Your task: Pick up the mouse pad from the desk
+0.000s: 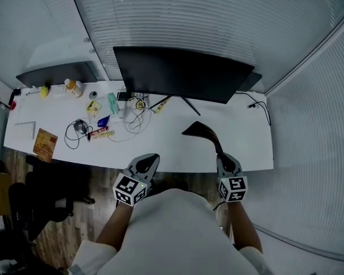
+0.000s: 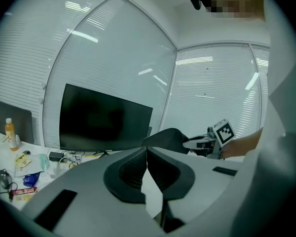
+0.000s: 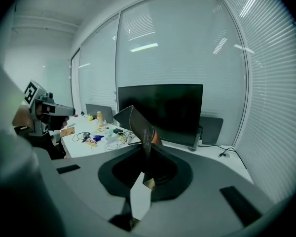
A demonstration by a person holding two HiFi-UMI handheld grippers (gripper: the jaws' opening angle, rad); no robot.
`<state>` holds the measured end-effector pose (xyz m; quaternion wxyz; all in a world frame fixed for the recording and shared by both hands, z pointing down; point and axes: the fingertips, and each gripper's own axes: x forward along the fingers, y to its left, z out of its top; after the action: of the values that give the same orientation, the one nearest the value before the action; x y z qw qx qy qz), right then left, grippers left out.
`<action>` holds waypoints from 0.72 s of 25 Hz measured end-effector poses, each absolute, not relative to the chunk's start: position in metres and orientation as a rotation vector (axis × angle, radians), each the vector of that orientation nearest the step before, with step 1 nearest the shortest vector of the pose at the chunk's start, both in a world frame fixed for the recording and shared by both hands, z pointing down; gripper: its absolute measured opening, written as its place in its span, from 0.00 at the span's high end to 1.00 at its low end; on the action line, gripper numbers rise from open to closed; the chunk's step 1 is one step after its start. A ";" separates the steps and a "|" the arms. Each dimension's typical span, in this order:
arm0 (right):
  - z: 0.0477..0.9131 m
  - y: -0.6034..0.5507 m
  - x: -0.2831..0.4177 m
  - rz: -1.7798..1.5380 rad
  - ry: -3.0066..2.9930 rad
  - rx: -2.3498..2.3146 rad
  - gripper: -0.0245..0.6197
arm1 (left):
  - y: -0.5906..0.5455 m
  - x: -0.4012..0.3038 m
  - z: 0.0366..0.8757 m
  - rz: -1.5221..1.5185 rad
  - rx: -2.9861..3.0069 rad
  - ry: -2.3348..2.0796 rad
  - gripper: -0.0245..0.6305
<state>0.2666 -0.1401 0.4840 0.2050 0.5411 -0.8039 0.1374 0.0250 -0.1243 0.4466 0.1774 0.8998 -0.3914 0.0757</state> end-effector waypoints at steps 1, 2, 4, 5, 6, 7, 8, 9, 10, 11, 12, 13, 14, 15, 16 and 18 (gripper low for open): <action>0.480 -0.142 0.267 0.374 -2.253 1.511 0.89 | -0.126 0.024 0.443 0.208 2.547 -1.121 0.93; 0.475 -0.144 0.268 0.365 -2.265 1.513 0.88 | -0.127 0.022 0.440 0.200 2.548 -1.135 0.93; 0.465 -0.147 0.267 0.345 -2.294 1.519 0.88 | -0.130 0.018 0.434 0.188 2.550 -1.164 0.93; 0.460 -0.148 0.267 0.334 -2.310 1.522 0.88 | -0.131 0.015 0.431 0.183 2.552 -1.179 0.93; 0.454 -0.149 0.267 0.322 -2.325 1.526 0.88 | -0.133 0.013 0.428 0.177 2.552 -1.195 0.93; 0.449 -0.150 0.267 0.311 -2.337 1.531 0.88 | -0.134 0.010 0.424 0.170 2.552 -1.211 0.93; 0.445 -0.151 0.268 0.302 -2.347 1.536 0.88 | -0.136 0.008 0.421 0.163 2.552 -1.226 0.93; 0.441 -0.153 0.269 0.294 -2.356 1.540 0.88 | -0.137 0.005 0.418 0.158 2.552 -1.241 0.93; 0.437 -0.154 0.269 0.286 -2.364 1.542 0.88 | -0.138 0.002 0.415 0.154 2.553 -1.255 0.93; 0.434 -0.155 0.270 0.279 -2.372 1.544 0.88 | -0.139 -0.001 0.413 0.152 2.553 -1.267 0.93; 0.431 -0.157 0.270 0.270 -2.379 1.545 0.88 | -0.140 -0.003 0.411 0.150 2.554 -1.278 0.93; 0.428 -0.159 0.271 0.262 -2.385 1.546 0.88 | -0.141 -0.004 0.409 0.150 2.553 -1.287 0.93; 0.426 -0.160 0.272 0.254 -2.390 1.546 0.88 | -0.141 -0.006 0.409 0.152 2.552 -1.295 0.93; 0.424 -0.162 0.272 0.248 -2.394 1.546 0.88 | -0.142 -0.007 0.408 0.152 2.550 -1.301 0.93; 0.423 -0.163 0.272 0.244 -2.398 1.547 0.88 | -0.142 -0.007 0.408 0.152 2.549 -1.306 0.93; 0.420 -0.164 0.270 0.241 -2.405 1.546 0.88 | -0.142 -0.009 0.407 0.149 2.546 -1.314 0.93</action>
<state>0.2703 -0.1636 0.4200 0.1355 0.5339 -0.8304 0.0834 -0.0090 -0.1419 0.4068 0.1358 0.8792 -0.4538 0.0514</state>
